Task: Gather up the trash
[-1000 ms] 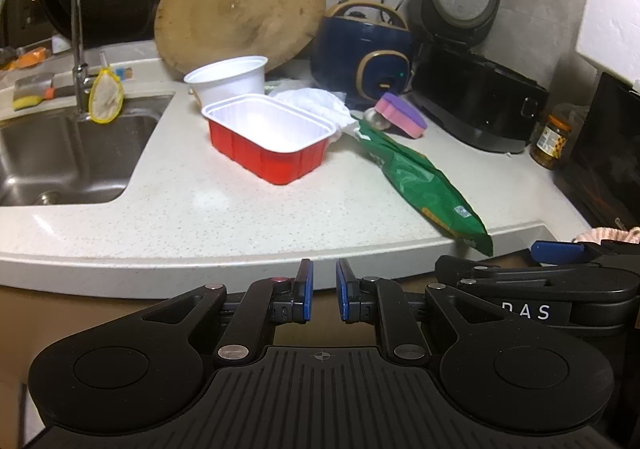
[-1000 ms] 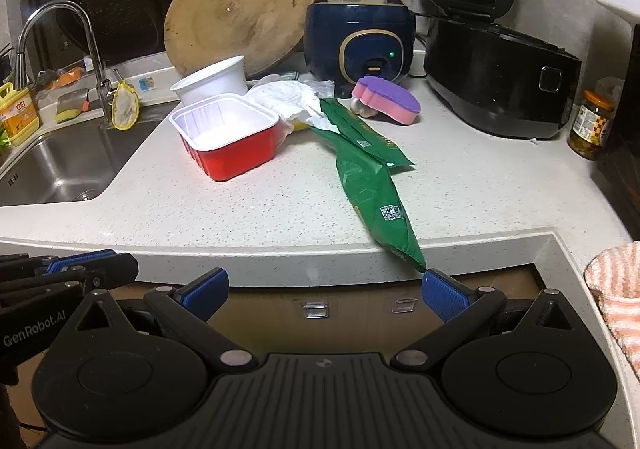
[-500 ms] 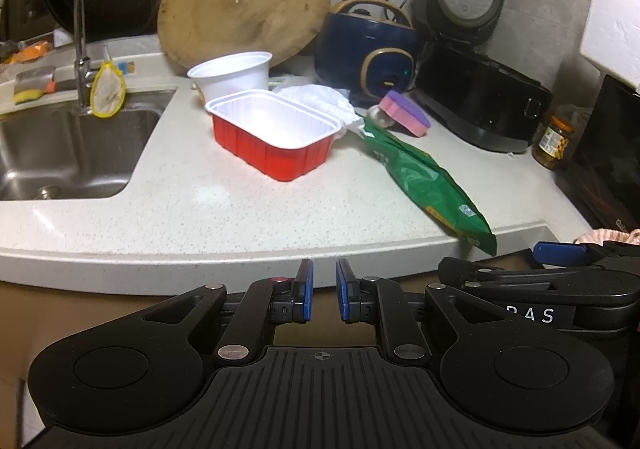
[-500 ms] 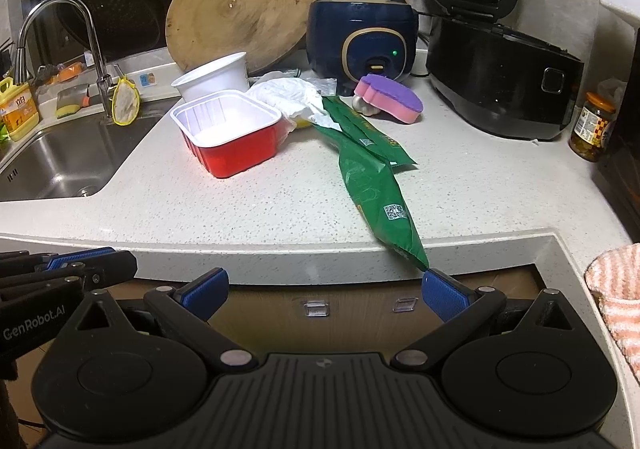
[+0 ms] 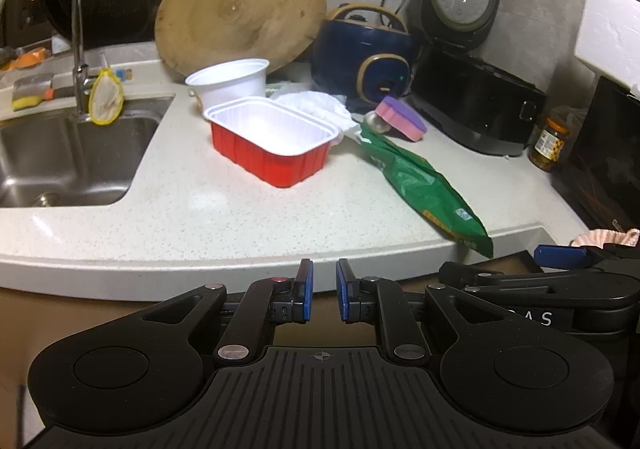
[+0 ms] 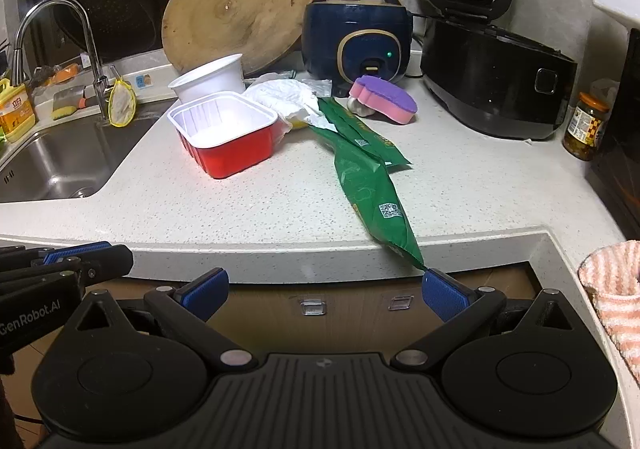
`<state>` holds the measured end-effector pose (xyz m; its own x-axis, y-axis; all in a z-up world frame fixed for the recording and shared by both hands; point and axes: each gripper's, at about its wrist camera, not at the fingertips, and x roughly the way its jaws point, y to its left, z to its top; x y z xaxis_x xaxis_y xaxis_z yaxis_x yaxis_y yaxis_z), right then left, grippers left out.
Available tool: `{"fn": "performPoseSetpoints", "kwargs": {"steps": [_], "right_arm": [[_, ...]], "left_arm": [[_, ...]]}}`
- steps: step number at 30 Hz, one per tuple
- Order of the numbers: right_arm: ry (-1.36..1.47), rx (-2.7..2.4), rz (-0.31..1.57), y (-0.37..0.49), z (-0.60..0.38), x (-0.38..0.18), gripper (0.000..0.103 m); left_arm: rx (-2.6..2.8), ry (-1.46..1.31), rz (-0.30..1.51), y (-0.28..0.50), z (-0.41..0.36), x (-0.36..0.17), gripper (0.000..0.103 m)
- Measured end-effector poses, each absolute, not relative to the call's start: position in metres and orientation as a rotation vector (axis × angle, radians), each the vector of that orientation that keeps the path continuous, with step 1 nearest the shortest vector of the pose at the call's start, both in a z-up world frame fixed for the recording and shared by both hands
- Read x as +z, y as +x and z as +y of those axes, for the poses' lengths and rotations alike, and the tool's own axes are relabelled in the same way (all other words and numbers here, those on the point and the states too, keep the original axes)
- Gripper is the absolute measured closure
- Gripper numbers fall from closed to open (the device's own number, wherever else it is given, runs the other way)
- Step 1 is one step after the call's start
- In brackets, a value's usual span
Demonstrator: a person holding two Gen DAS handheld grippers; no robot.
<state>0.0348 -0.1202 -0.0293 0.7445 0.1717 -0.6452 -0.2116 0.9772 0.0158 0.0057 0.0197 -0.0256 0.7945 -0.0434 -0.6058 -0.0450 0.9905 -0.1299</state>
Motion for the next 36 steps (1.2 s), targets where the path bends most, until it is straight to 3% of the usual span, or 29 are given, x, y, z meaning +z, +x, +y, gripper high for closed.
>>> {"fn": "performPoseSetpoints", "kwargs": {"steps": [21, 25, 29, 36], "right_arm": [[-0.064, 0.125, 0.681, 0.023, -0.098, -0.023, 0.000], [-0.078, 0.106, 0.601, 0.026, -0.102, -0.013, 0.000], [-0.046, 0.140, 0.527, 0.048, -0.116, -0.002, 0.000], [0.010, 0.207, 0.601, 0.127, -0.128, -0.016, 0.000]], "left_arm": [[-0.023, -0.193, 0.658, 0.011, 0.058, -0.023, 0.087], [-0.036, -0.271, 0.612, 0.028, 0.077, -0.019, 0.086], [-0.014, -0.359, 0.589, 0.051, 0.091, -0.016, 0.086], [0.101, -0.397, 0.596, 0.124, 0.101, -0.011, 0.086]]}}
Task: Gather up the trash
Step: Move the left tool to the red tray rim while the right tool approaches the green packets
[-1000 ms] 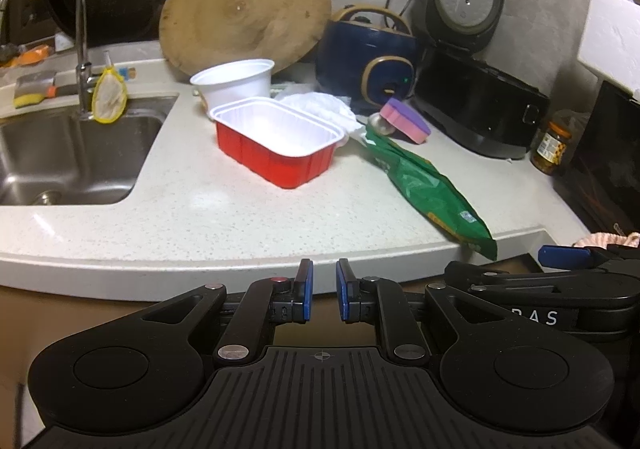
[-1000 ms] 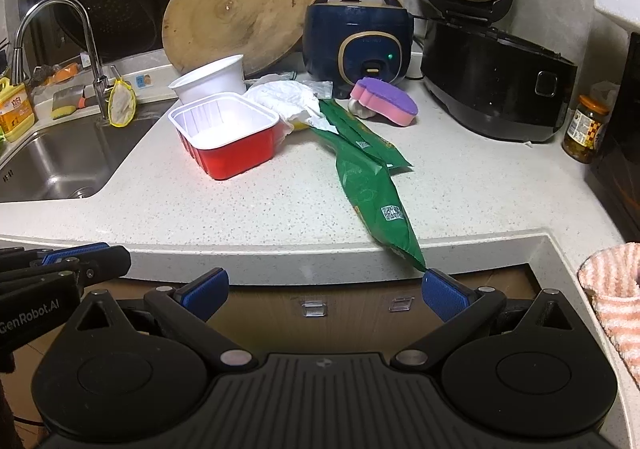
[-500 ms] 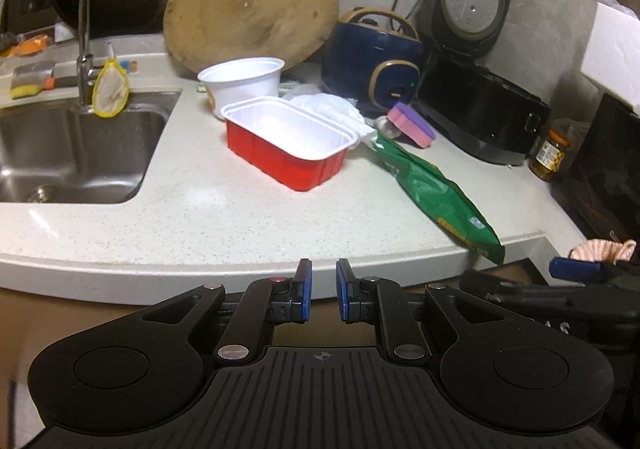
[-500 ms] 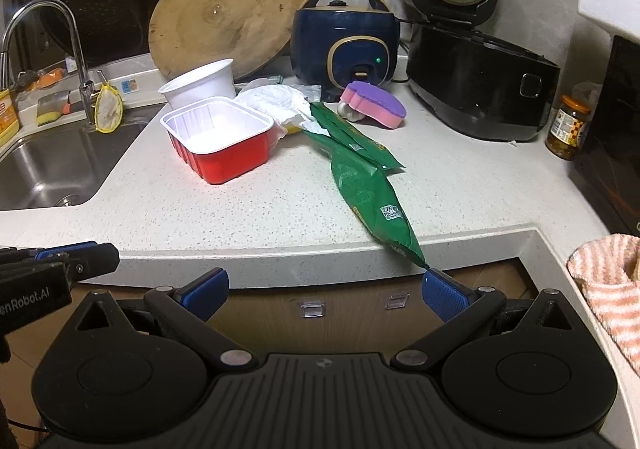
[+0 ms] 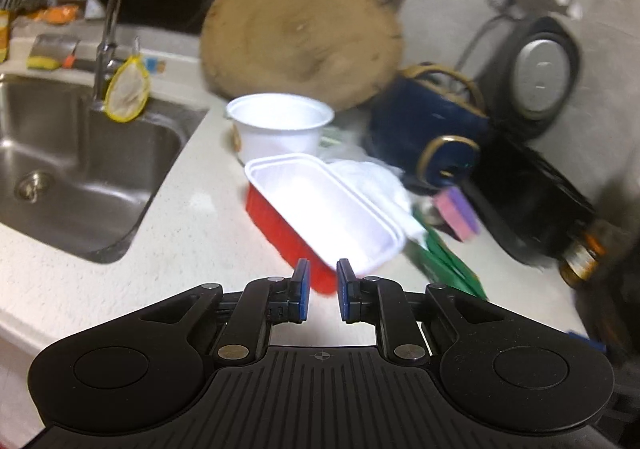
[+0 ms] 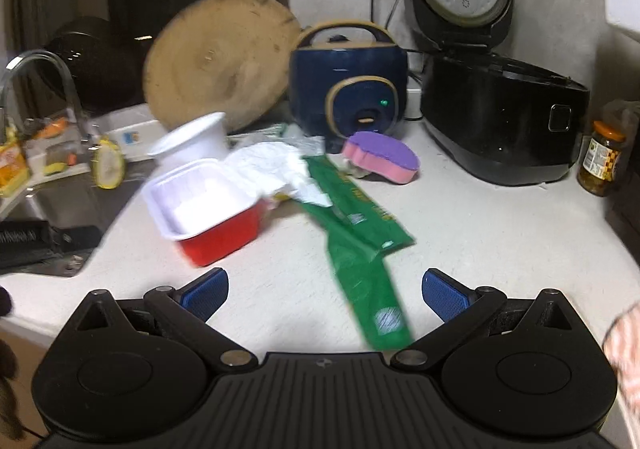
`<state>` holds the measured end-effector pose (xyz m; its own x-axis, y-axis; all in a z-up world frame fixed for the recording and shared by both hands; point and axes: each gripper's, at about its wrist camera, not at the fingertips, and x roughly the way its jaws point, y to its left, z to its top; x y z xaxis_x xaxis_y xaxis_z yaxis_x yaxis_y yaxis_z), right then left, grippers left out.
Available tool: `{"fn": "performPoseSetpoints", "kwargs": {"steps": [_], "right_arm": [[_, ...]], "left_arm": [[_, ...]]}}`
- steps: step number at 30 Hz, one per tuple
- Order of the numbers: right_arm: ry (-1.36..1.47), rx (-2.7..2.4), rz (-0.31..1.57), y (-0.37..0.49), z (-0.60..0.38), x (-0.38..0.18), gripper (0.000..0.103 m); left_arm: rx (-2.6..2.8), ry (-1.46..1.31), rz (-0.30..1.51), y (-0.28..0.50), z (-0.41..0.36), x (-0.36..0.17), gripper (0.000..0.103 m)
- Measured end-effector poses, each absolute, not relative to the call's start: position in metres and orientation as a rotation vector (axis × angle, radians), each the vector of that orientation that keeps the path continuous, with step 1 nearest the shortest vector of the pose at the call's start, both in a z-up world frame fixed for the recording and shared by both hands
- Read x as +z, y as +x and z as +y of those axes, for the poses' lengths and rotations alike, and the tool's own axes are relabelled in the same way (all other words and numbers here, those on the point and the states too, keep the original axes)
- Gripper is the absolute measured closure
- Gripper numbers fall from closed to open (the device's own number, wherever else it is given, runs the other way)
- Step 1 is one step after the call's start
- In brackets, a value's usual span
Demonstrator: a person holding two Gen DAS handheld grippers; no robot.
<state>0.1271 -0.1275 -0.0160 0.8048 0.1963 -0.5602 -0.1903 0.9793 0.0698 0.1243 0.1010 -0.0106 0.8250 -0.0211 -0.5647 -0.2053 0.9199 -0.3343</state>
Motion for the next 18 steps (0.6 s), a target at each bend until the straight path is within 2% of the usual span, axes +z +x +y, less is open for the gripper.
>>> {"fn": "performPoseSetpoints", "kwargs": {"steps": [10, 14, 18], "right_arm": [[-0.015, 0.342, 0.684, 0.223, -0.139, -0.053, 0.000], [-0.021, 0.382, 0.723, 0.249, -0.141, -0.064, 0.000], [0.005, 0.417, 0.777, 0.266, -0.144, -0.073, 0.000]], "left_arm": [[0.374, -0.264, 0.689, 0.238, 0.109, -0.040, 0.086], [0.394, -0.227, 0.745, 0.251, 0.111, -0.051, 0.074], [0.404, -0.228, 0.771, 0.258, 0.111, -0.058, 0.072]]}}
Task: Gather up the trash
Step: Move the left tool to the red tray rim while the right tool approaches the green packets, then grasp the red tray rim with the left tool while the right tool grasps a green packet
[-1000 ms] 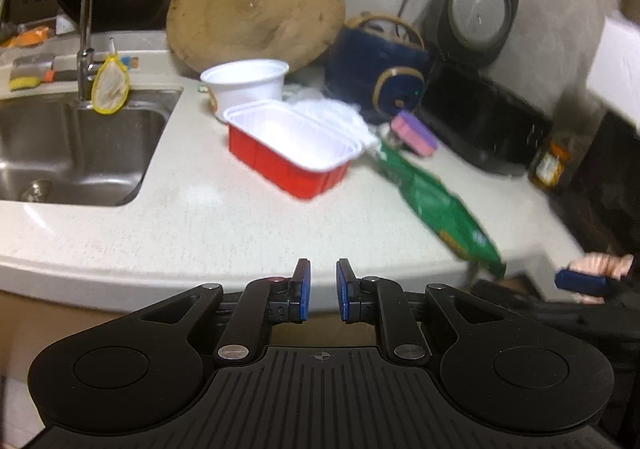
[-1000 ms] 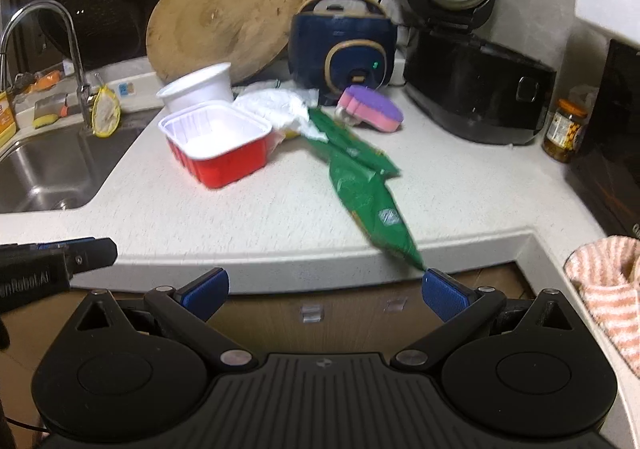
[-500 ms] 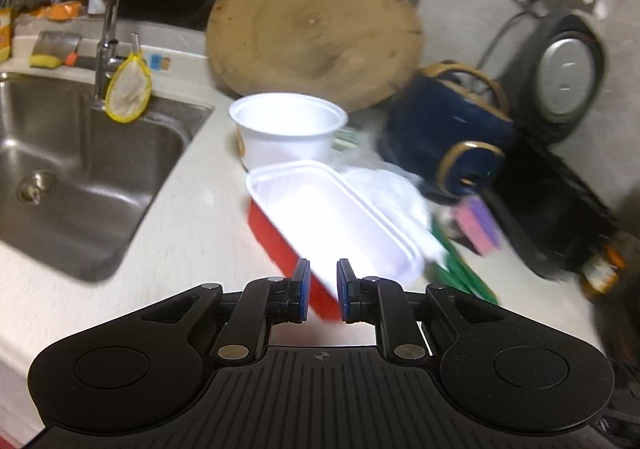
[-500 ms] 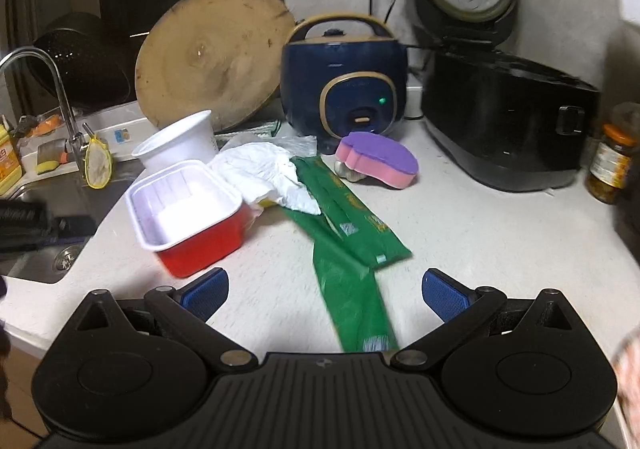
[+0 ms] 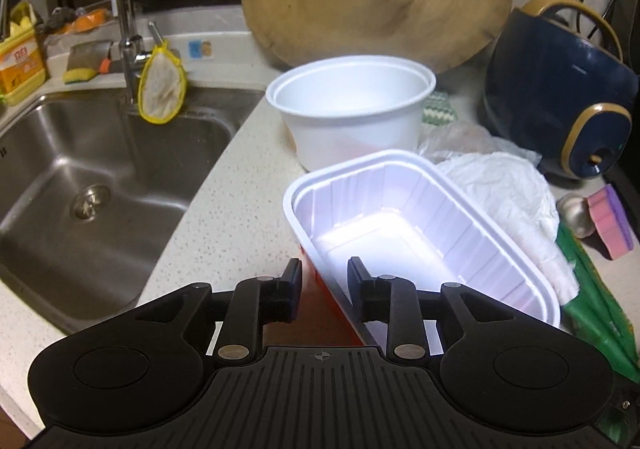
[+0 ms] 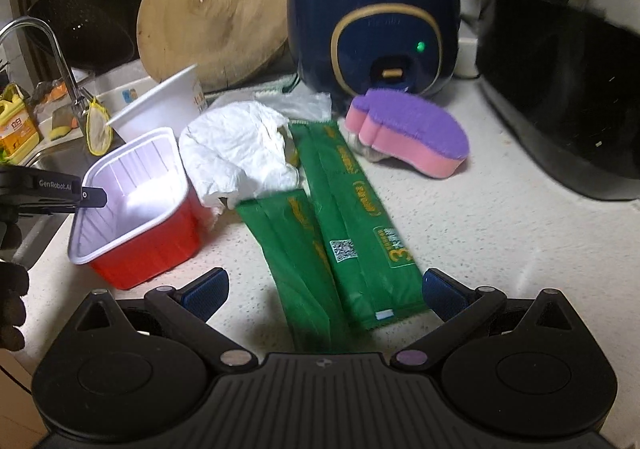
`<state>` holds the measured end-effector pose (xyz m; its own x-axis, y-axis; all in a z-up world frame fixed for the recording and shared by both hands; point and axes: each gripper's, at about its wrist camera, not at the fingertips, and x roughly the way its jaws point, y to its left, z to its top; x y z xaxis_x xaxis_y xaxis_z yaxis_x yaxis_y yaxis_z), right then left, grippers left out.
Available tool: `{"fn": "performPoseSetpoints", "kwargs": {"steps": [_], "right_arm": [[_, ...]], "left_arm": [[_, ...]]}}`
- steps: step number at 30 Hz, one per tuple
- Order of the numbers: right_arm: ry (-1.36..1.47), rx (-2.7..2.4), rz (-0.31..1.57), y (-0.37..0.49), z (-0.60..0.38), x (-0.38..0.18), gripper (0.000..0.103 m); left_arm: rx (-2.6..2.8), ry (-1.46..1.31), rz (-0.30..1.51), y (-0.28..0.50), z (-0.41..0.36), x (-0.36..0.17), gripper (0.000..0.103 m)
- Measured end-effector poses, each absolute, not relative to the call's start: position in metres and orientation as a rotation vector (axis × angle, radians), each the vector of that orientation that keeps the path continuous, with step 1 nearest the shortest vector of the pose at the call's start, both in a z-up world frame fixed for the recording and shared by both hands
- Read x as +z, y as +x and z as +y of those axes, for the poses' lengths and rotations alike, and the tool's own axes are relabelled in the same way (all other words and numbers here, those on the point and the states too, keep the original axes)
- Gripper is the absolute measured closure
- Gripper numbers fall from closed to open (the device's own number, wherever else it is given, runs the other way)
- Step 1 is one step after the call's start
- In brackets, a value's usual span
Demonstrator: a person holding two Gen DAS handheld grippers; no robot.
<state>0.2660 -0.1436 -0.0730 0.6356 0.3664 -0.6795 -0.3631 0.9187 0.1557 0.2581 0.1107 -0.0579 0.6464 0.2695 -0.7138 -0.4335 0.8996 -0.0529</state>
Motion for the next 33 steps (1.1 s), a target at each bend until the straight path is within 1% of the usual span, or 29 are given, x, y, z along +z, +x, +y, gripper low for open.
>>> {"fn": "performPoseSetpoints", "kwargs": {"steps": [1, 4, 7, 14, 19, 25, 26, 27, 29, 33], "right_arm": [[0.018, 0.420, 0.796, 0.270, -0.146, -0.076, 0.000], [0.041, 0.409, 0.847, 0.279, -0.149, -0.083, 0.000], [0.033, 0.413, 0.854, 0.281, -0.151, -0.084, 0.000], [0.058, 0.407, 0.837, 0.284, -0.157, -0.085, 0.000], [0.028, 0.390, 0.846, 0.284, -0.150, -0.084, 0.000], [-0.101, 0.436, 0.846, 0.279, -0.140, -0.084, 0.000], [-0.101, 0.439, 0.844, 0.279, -0.142, -0.083, 0.002], [-0.104, 0.433, 0.843, 0.280, -0.143, -0.082, 0.006], [-0.115, 0.405, 0.834, 0.283, -0.149, -0.079, 0.010], [-0.113, 0.335, 0.811, 0.288, -0.161, -0.074, 0.010]], "left_arm": [[0.400, -0.241, 0.773, 0.259, 0.111, -0.059, 0.075], [0.358, -0.287, 0.785, 0.261, 0.112, -0.065, 0.076], [0.324, -0.296, 0.809, 0.260, 0.110, -0.071, 0.074], [0.324, -0.248, 0.854, 0.269, 0.102, -0.073, 0.077], [0.324, -0.230, 0.866, 0.276, 0.094, -0.074, 0.078], [0.307, -0.192, 0.874, 0.268, 0.081, -0.075, 0.079], [0.296, -0.186, 0.881, 0.265, 0.081, -0.074, 0.080], [0.286, -0.180, 0.888, 0.263, 0.080, -0.074, 0.081], [0.275, -0.164, 0.904, 0.256, 0.080, -0.074, 0.085], [0.275, -0.144, 0.936, 0.242, 0.085, -0.076, 0.085]]}}
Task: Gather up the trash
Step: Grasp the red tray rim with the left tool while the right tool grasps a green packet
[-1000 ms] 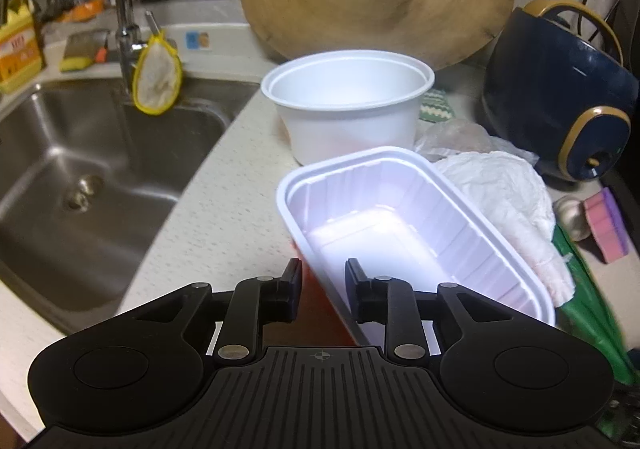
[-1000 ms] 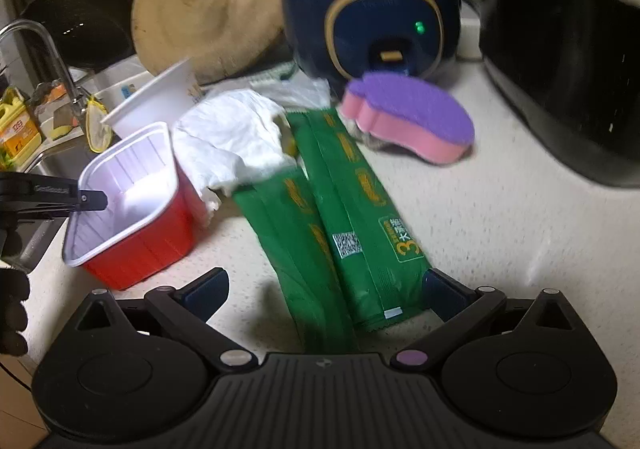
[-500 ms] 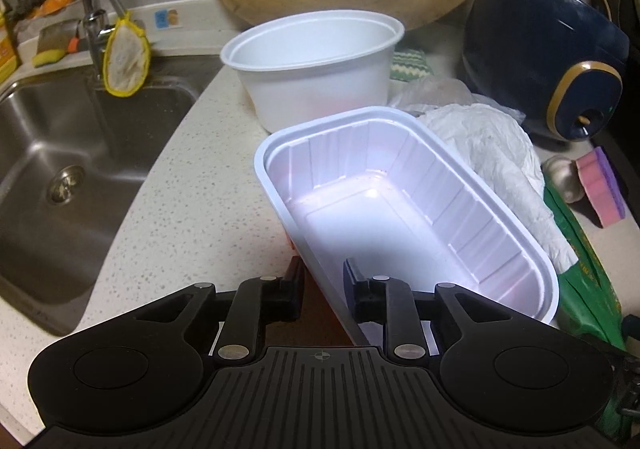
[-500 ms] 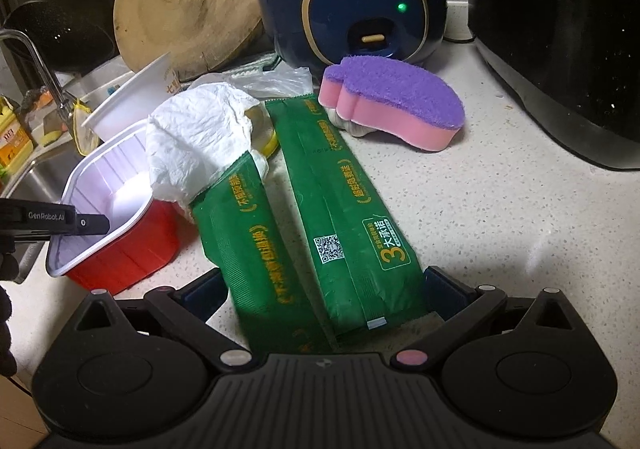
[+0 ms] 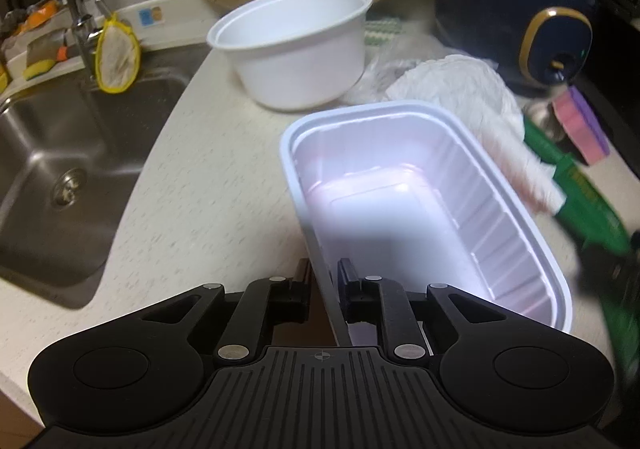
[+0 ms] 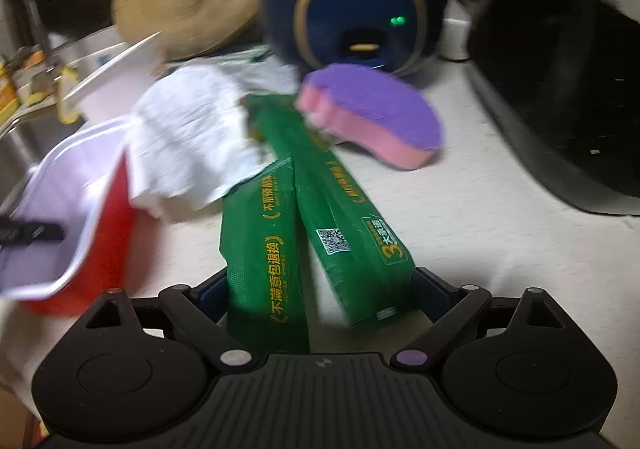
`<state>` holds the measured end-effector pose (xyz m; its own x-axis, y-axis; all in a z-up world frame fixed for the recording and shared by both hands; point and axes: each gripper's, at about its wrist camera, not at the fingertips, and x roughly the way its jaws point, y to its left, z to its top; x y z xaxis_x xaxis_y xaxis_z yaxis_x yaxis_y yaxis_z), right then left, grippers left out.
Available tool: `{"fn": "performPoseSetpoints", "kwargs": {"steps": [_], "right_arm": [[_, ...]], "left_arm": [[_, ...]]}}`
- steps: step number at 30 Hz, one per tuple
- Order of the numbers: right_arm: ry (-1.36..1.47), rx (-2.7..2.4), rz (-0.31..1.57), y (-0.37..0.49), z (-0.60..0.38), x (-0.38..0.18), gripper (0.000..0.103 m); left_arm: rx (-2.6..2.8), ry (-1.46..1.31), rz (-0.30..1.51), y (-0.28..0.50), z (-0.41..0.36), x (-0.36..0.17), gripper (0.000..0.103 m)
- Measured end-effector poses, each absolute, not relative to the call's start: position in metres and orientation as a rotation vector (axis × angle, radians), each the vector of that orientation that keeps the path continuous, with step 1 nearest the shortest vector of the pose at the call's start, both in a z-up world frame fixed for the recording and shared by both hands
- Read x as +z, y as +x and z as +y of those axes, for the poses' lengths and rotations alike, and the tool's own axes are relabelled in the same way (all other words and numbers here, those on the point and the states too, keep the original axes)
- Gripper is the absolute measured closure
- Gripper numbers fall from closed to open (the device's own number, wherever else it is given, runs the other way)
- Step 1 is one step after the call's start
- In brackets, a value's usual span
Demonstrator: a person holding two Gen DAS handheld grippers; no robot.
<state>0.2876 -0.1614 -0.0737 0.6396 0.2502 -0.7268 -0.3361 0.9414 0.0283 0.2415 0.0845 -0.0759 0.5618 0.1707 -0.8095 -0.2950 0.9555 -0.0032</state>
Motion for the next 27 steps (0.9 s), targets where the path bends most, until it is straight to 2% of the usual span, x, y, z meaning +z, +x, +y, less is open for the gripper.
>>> {"fn": "performPoseSetpoints", "kwargs": {"steps": [10, 13, 27], "right_arm": [[-0.071, 0.361, 0.795, 0.271, -0.159, -0.070, 0.010], [-0.076, 0.355, 0.780, 0.261, -0.153, -0.069, 0.010], [-0.172, 0.330, 0.682, 0.216, -0.134, -0.056, 0.010]], "left_arm": [[0.236, -0.248, 0.889, 0.237, 0.096, -0.078, 0.085], [0.220, -0.242, 0.889, 0.235, 0.093, -0.079, 0.089], [0.143, -0.261, 0.790, 0.168, 0.109, -0.063, 0.090]]}}
